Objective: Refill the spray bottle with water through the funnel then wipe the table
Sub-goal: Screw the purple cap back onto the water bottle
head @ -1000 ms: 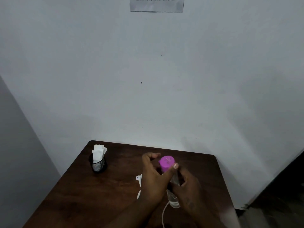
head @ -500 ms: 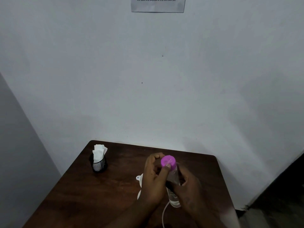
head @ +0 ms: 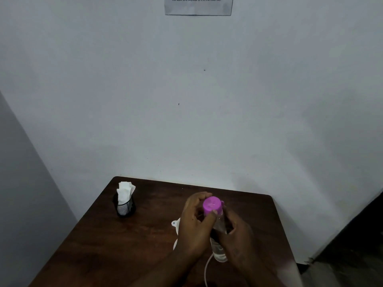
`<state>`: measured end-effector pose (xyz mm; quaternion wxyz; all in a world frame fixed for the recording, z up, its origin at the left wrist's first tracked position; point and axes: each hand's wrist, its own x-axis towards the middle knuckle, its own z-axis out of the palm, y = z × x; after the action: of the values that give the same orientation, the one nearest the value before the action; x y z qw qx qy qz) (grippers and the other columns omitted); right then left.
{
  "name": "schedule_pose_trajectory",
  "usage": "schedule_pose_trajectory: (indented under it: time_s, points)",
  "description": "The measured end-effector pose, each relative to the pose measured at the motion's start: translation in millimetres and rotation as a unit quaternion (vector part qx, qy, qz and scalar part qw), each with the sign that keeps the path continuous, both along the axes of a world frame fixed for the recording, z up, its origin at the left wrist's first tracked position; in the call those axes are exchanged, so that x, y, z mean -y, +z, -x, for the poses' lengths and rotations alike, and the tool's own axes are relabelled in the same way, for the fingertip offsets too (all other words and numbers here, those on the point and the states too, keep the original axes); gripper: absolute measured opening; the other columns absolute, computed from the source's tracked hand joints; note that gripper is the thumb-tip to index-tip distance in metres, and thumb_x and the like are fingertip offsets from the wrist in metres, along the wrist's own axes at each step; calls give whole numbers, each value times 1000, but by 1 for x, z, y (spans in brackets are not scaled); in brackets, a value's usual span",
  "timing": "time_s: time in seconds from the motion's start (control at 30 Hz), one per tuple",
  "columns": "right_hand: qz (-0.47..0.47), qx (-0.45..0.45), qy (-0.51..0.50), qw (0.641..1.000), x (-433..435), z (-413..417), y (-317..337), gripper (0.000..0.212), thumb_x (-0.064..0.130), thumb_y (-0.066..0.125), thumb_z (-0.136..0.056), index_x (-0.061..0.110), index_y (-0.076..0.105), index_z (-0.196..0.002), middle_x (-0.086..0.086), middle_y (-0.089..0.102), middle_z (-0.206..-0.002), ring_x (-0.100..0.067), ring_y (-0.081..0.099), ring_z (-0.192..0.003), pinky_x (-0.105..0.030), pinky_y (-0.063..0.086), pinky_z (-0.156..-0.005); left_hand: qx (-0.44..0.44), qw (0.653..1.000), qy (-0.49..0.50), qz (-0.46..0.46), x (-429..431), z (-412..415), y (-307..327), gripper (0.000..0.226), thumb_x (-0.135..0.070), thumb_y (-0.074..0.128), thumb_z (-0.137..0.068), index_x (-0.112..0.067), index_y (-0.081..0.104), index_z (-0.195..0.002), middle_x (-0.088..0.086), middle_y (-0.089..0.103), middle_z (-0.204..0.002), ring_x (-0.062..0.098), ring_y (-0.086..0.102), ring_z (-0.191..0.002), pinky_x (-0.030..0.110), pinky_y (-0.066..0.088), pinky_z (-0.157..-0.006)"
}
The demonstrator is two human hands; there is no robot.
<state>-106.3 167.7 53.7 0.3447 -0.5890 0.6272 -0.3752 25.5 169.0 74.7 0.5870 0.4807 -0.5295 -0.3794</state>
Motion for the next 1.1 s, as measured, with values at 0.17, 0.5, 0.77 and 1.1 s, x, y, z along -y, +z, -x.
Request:
schedule_pose_trajectory:
  time_s: [0.17,0.5,0.77,1.1]
  points:
    - [13,-9,5,1000,-3,1,4,45,41,82,-74,44,63,-115,16,71,-99,-2,65,-94,-27,54,-81,-3,1000,6,-19,-2,2,2,56,-35,88,-75,-35,56,-122,-20,67,-116,4,68,-107,25,57,-88]
    - [61,25,-55,996,0,-7,-8,45,83,65,-62,61,60,-101,16,64,-82,-20,69,-94,-9,46,-84,-19,1000,-1,7,-1,-1,2,35,-17,65,-82,-24,69,-117,-11,69,-116,11,67,-111,26,56,-92]
    - [29,-4,20,999,-6,2,6,51,38,82,-73,39,64,-121,16,71,-106,-1,65,-99,-21,52,-81,3,1000,7,-15,-1,2,2,49,-34,87,-77,-28,55,-113,-20,69,-108,6,70,-99,24,58,-82]
    - [36,29,9,999,-8,-5,6,41,47,83,-70,54,59,-102,28,67,-93,8,63,-92,-7,43,-73,-2,1000,-3,8,-6,-1,3,45,-39,69,-79,-31,64,-122,-18,66,-119,6,65,-113,27,57,-92]
